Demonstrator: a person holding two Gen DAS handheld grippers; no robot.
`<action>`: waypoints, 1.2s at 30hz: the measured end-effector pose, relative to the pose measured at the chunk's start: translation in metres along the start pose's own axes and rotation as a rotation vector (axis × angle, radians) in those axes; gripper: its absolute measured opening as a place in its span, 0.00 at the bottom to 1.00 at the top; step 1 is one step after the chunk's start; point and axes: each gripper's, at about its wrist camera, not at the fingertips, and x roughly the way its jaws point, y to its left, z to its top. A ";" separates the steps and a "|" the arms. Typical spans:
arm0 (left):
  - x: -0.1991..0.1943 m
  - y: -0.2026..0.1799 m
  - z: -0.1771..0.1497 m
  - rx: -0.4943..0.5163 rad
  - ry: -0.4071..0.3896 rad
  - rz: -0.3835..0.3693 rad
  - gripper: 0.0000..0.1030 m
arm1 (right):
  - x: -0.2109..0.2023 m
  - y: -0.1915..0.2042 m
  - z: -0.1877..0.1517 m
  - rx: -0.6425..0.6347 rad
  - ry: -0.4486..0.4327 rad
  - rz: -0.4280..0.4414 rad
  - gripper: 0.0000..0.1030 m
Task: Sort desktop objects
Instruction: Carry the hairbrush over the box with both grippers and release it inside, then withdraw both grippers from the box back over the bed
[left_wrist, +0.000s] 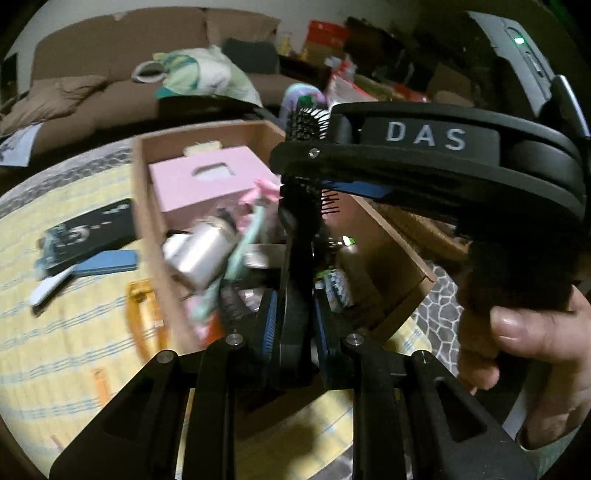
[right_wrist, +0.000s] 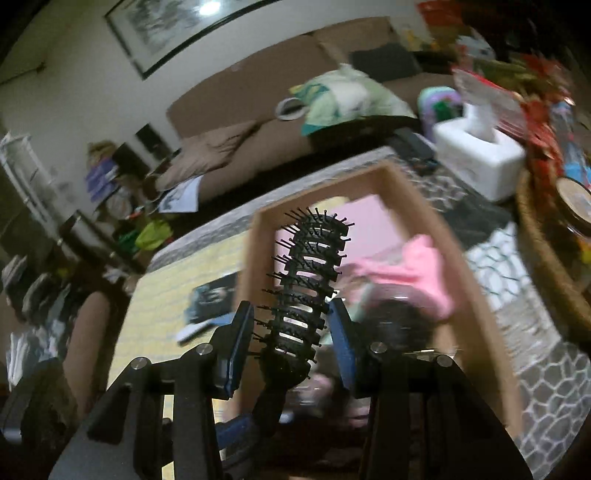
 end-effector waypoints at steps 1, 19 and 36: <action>0.007 -0.003 0.002 0.003 0.009 0.001 0.18 | 0.001 -0.009 0.002 0.012 0.003 -0.005 0.41; 0.080 0.048 0.059 0.011 0.166 0.119 0.36 | 0.111 -0.049 0.049 0.095 0.203 -0.099 0.42; -0.015 0.060 0.035 -0.018 0.052 0.161 0.83 | 0.052 -0.040 0.050 0.077 0.169 -0.213 0.79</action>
